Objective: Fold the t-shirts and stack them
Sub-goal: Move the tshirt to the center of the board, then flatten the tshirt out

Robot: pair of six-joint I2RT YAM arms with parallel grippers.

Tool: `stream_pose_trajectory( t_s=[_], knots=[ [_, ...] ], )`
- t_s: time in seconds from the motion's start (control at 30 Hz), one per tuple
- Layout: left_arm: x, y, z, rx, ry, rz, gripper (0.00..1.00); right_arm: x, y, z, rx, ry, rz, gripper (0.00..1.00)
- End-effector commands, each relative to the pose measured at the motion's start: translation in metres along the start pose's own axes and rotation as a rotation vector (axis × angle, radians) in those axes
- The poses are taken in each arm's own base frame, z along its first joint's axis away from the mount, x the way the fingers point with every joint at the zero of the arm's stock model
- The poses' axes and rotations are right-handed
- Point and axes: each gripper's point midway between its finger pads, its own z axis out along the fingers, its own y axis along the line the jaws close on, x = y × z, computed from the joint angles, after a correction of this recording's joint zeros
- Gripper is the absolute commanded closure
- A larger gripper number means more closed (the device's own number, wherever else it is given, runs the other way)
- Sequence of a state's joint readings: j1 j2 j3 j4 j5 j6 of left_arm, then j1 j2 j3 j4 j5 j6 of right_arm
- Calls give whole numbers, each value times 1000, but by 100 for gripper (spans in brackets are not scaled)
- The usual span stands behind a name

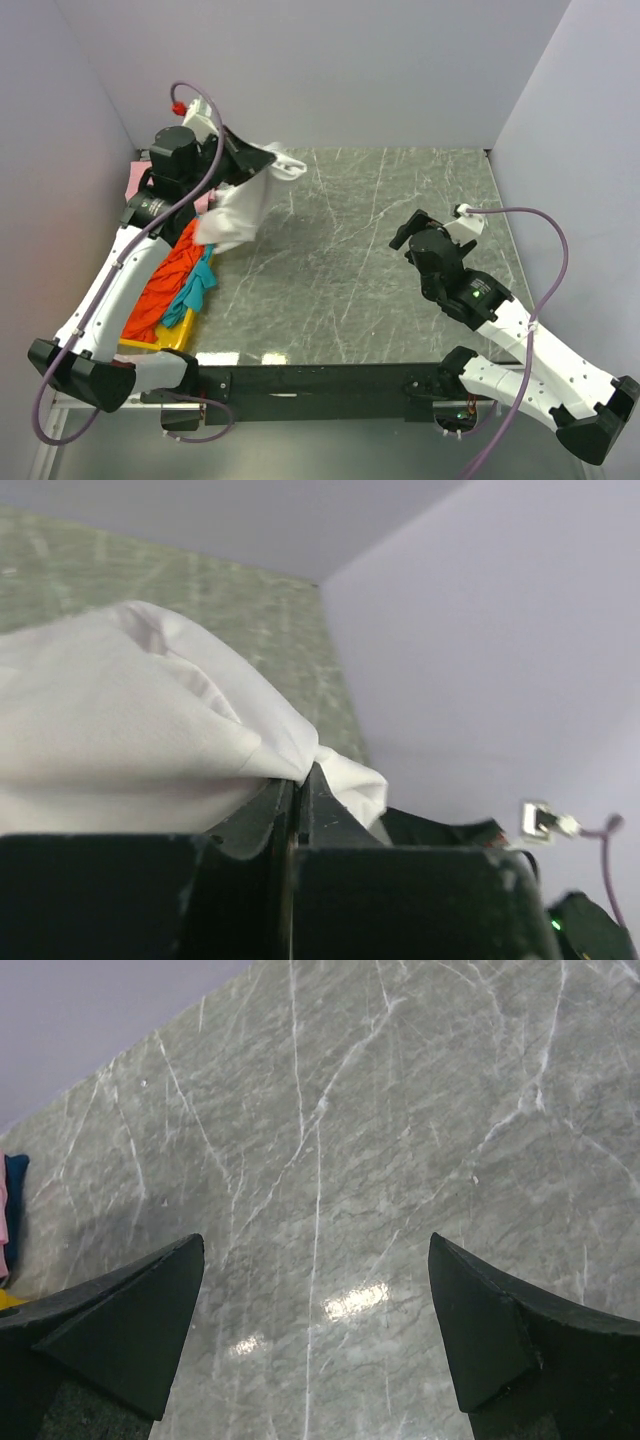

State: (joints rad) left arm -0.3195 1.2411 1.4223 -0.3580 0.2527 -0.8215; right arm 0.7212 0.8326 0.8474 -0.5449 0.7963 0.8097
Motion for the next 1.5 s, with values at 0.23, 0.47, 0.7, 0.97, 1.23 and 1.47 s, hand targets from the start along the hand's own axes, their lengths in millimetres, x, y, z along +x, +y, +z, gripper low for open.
stream_pose_trajectory(
  t_s=[0.23,0.47,0.7,0.97,1.23,1.47],
  knots=[
    [34,-14,29,7,81,19,30,-24,-6,-8,30,-67,56,1],
    [70,159,1,-784,155,177,0,-9,6,-5,-13,9,-26,1],
    [61,173,-27,-832,11,136,1,21,22,13,-72,147,-58,0],
    [92,120,17,-328,-5,11,1,47,17,56,-80,306,-38,2],
    [109,127,89,-319,136,150,1,96,18,97,-115,529,-58,14],
    [158,154,155,-362,360,161,6,118,21,124,-90,626,-109,25]
  ],
)
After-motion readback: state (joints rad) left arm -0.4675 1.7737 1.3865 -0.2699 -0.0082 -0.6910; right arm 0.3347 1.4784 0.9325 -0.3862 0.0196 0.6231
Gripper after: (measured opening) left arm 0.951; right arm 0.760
